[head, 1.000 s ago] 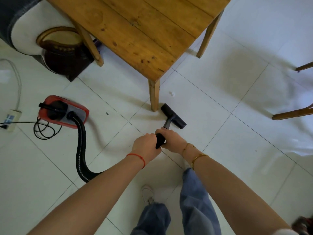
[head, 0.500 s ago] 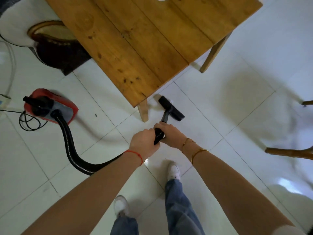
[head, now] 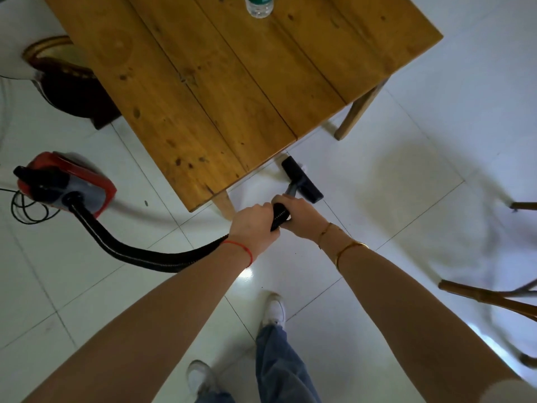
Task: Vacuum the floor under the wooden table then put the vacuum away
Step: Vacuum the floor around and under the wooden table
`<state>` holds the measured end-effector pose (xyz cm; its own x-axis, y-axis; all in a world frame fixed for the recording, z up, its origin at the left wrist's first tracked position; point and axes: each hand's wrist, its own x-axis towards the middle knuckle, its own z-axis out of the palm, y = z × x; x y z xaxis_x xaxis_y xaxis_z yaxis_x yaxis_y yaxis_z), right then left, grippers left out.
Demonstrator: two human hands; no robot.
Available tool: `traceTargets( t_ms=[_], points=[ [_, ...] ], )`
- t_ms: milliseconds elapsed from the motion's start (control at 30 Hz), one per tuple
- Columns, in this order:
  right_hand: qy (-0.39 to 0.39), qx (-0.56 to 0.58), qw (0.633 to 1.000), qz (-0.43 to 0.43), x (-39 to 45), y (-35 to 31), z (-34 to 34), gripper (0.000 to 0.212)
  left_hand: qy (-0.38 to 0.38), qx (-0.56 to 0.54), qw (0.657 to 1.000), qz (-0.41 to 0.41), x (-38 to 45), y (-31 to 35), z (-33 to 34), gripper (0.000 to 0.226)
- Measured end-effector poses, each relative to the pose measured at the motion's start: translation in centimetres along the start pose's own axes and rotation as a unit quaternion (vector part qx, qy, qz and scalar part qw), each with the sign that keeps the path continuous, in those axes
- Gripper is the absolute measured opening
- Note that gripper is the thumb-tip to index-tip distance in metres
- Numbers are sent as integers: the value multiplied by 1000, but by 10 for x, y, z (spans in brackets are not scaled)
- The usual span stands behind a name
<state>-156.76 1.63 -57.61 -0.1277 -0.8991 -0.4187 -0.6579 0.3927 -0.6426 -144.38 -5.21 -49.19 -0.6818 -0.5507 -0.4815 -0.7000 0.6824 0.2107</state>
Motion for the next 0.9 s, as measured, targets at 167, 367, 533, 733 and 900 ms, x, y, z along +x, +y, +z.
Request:
traceTargets(
  t_ms=[167,367,533,733,900],
  points=[
    [-3,15,1000,-12,-6,-19,13,30,-7,4,1000,11,-17,-15,-5,29],
    [-23,21,999,-20,-17,-53,32,31,-30,15,999,1,-50,-38,-8,32],
    [-45,18,999,-13,-32,-76,59,32,-52,18,998,1,-81,-56,0,31],
    [-40,21,999,-8,-54,-100,100,29,-63,28,998,11,-122,-80,17,30],
    [-34,15,999,-7,-74,-121,139,28,-74,40,996,16,-160,-100,37,30]
  ],
)
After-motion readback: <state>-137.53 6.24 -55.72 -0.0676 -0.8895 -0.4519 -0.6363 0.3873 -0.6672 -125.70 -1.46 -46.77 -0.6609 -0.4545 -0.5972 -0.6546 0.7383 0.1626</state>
